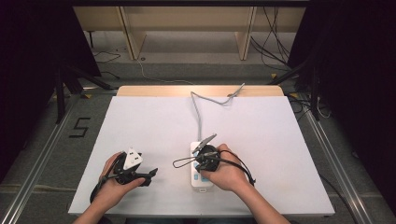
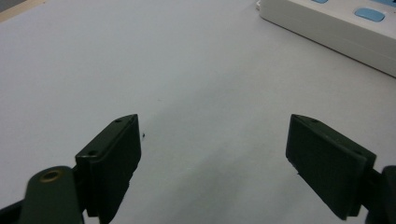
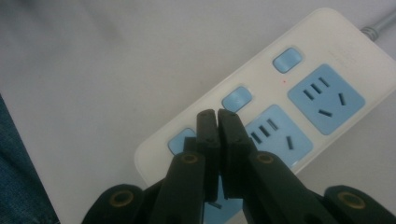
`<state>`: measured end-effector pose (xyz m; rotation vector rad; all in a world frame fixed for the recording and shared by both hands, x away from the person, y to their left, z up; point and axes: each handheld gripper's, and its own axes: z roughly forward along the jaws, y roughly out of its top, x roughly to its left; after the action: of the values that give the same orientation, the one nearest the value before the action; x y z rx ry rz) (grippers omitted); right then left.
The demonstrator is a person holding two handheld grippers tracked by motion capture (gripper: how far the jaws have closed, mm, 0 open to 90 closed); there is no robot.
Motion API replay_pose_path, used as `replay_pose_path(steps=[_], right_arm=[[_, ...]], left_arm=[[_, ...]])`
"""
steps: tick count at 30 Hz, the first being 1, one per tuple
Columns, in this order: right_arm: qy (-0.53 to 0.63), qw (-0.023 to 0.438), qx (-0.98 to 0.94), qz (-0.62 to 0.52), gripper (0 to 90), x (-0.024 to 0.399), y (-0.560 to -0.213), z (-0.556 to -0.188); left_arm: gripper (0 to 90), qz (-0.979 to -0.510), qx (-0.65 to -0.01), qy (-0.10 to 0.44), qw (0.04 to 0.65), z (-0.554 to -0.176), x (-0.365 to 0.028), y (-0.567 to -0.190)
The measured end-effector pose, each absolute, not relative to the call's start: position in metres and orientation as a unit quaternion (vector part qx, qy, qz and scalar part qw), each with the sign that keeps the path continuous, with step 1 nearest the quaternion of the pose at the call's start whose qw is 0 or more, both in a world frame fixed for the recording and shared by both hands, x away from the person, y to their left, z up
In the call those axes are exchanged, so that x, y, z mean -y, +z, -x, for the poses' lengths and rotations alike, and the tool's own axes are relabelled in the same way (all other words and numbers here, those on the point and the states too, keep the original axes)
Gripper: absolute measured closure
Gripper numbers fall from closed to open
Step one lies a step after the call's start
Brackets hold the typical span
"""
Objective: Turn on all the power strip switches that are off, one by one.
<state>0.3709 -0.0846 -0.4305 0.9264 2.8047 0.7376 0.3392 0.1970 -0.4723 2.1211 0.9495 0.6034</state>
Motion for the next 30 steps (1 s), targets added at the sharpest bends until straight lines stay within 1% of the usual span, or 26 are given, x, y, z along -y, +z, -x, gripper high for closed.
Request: replay_pose_path(steps=[12,16,19,28,30], right_arm=[[0.268,0.061,-0.902,-0.331,80.9,0.114,-0.430,-0.375],[0.285,0.067,-0.888,-0.354,76.6,0.128,-0.431,-0.376],[0.299,0.071,-0.876,-0.372,74.9,0.141,-0.432,-0.377],[0.331,0.103,-0.843,-0.411,63.7,0.185,-0.441,-0.375],[0.340,0.107,-0.838,-0.412,59.7,0.194,-0.444,-0.374]], left_arm=[[18.0,-0.821,-0.373,0.234,0.364,-0.341,-0.197,-0.473],[18.0,-0.821,-0.374,0.234,0.362,-0.341,-0.197,-0.474],[18.0,-0.821,-0.374,0.235,0.362,-0.341,-0.197,-0.474],[18.0,-0.820,-0.376,0.236,0.361,-0.341,-0.198,-0.473],[18.0,-0.821,-0.375,0.236,0.360,-0.341,-0.198,-0.473]])
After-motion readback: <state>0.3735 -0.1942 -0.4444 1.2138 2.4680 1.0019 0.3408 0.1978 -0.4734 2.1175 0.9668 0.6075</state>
